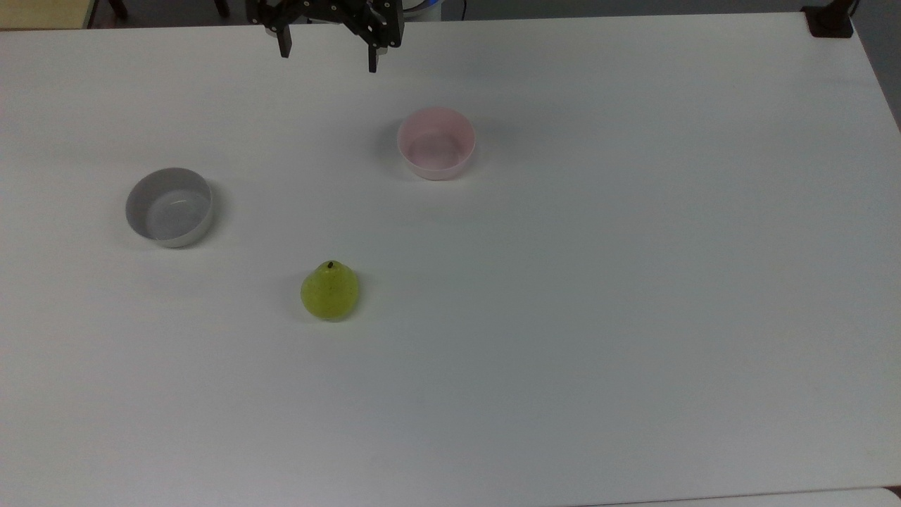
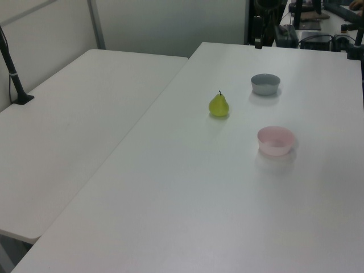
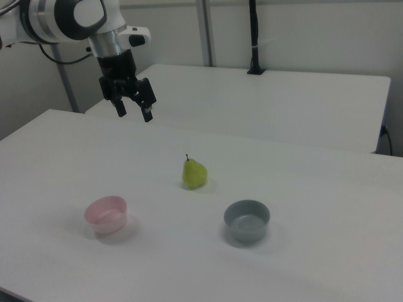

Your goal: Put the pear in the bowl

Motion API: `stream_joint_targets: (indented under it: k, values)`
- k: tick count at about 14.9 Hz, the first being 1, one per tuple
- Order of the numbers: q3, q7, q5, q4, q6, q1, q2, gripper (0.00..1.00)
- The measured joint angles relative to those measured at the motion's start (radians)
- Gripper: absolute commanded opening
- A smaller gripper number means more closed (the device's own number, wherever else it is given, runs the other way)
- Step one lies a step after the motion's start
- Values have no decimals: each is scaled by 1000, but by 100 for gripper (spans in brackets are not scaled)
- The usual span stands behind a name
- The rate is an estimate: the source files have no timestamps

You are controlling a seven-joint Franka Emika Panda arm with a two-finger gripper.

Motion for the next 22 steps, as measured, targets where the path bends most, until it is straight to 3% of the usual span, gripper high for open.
stream_joint_targets:
  k: [22]
  values:
    - [1,-23,0,-1,3,0,1,100]
